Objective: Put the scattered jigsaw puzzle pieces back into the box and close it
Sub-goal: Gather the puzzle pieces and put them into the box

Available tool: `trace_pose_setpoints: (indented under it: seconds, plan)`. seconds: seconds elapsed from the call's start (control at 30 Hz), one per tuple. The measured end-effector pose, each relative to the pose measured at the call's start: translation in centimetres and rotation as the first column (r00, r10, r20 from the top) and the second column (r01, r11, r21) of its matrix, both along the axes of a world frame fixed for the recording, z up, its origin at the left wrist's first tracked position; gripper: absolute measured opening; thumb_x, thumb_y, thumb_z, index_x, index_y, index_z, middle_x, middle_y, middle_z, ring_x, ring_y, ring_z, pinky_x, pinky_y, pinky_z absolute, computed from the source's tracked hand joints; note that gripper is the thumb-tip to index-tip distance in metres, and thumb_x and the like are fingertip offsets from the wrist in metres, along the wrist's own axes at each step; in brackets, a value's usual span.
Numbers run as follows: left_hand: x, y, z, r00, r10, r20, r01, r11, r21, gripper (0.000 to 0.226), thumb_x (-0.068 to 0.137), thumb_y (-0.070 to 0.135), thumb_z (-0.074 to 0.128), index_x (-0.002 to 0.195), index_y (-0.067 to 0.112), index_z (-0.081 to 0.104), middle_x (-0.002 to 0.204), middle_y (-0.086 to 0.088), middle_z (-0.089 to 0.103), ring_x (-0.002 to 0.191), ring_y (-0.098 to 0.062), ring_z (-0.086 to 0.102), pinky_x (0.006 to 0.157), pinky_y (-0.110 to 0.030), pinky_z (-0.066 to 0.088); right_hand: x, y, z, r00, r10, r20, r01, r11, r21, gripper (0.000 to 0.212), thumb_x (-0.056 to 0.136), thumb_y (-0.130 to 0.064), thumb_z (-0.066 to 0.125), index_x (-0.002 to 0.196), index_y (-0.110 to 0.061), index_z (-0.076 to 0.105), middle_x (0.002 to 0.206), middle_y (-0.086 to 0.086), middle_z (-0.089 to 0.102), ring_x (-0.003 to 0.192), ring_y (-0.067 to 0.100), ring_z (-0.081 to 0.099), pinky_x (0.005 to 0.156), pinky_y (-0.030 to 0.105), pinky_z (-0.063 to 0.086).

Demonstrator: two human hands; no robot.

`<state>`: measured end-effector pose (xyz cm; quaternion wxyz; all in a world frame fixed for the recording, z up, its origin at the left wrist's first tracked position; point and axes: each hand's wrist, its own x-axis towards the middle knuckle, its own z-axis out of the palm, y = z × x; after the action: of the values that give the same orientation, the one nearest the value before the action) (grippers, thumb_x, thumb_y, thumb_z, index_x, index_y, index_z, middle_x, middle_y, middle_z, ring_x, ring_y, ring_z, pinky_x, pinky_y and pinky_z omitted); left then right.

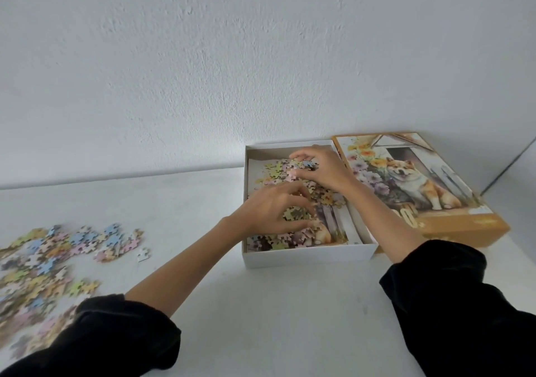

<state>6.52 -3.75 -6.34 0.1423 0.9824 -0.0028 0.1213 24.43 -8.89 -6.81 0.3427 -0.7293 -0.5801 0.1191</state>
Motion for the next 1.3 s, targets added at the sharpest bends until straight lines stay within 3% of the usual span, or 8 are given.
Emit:
trace_pose_setpoints:
  seconds: [0.1,0.23,0.43,0.6,0.97,1.03,1.13,1.3]
  plan:
    - [-0.8,0.0,0.2,1.000,0.009,0.020,-0.009,1.000,-0.016,0.036,0.085,0.048,0.048,0.101,0.024,0.069,0.110,0.002,0.062,0.097,-0.014,0.059,0.080,-0.035,0.049,-0.3,-0.3,0.3,1.000,-0.010,-0.019,0.010,1.000,0.004,0.037,0.076,-0.035,0.071,0.111,-0.023,0.064,0.109,-0.001,0.066,0.099,0.007,0.058,0.086,0.019,0.041]
    - [-2.6,0.0,1.1,0.999,0.001,0.051,0.008,0.983,-0.182,0.029,0.087,0.039,0.052,0.104,0.023,0.068,0.109,0.001,0.063,0.098,-0.010,0.059,0.082,-0.033,0.050,-1.5,-0.6,1.5,0.999,-0.027,-0.044,0.029,0.998,0.053,0.034,0.080,-0.030,0.068,0.112,-0.019,0.063,0.108,-0.001,0.065,0.095,0.005,0.056,0.075,-0.002,0.037]
    - [-7.4,0.4,3.1,0.987,0.068,0.145,-0.016,0.942,-0.334,0.024,0.087,0.035,0.056,0.104,0.022,0.068,0.101,0.004,0.066,0.094,-0.008,0.059,0.082,-0.031,0.049,-5.7,-0.4,3.3,0.996,0.035,-0.080,-0.027,0.994,0.102,0.032,0.081,-0.029,0.067,0.112,-0.019,0.063,0.106,0.003,0.066,0.099,0.014,0.060,0.089,0.025,0.044]
    - [-13.5,0.9,4.3,0.978,0.115,0.175,-0.045,0.931,-0.362,0.017,0.088,0.025,0.060,0.101,0.019,0.069,0.100,0.005,0.069,0.092,-0.004,0.061,0.083,-0.020,0.047,-11.6,0.8,4.9,0.993,0.087,-0.080,-0.076,0.987,0.142,0.030,0.083,-0.027,0.065,0.112,-0.020,0.064,0.103,-0.002,0.065,0.100,0.013,0.059,0.090,0.026,0.044]
    - [-29.9,5.0,4.2,0.949,0.302,0.087,-0.240,0.875,-0.419,0.015,0.089,0.026,0.059,0.099,0.022,0.068,0.099,0.013,0.068,0.093,-0.003,0.063,0.085,-0.024,0.051,-27.2,6.1,4.1,0.969,0.222,-0.112,-0.207,0.970,0.129,0.024,0.083,-0.025,0.064,0.108,-0.022,0.065,0.100,-0.003,0.066,0.094,0.011,0.055,0.079,0.008,0.035]
    - [-32.3,5.8,3.8,0.946,0.314,0.074,-0.260,0.878,-0.402,0.016,0.089,0.026,0.058,0.100,0.021,0.068,0.099,0.014,0.067,0.093,-0.001,0.063,0.084,-0.020,0.049,-29.6,6.8,3.4,0.963,0.242,-0.116,-0.227,0.966,0.127,0.024,0.083,-0.023,0.065,0.108,-0.022,0.065,0.101,-0.001,0.066,0.094,0.011,0.056,0.081,0.011,0.038]
    - [-36.0,7.3,2.3,0.941,0.330,0.082,-0.286,0.899,-0.331,0.024,0.088,0.035,0.054,0.103,0.021,0.067,0.103,0.009,0.064,0.097,0.000,0.059,0.087,-0.014,0.043,-32.8,8.2,1.6,0.968,0.247,-0.037,-0.242,0.964,0.110,0.027,0.084,-0.029,0.064,0.110,-0.025,0.064,0.109,-0.002,0.064,0.104,0.014,0.052,0.090,0.026,0.040]
    - [-41.1,9.9,-2.7,0.898,0.441,-0.009,-0.439,0.892,-0.111,0.048,0.086,0.060,0.041,0.123,0.030,0.052,0.138,0.003,0.044,0.127,-0.009,0.039,0.106,-0.035,0.034,-34.7,10.3,-2.6,0.992,0.071,0.107,-0.062,0.995,-0.081,0.054,0.082,-0.058,0.050,0.127,-0.029,0.050,0.141,0.001,0.043,0.134,0.019,0.031,0.110,0.047,0.022]
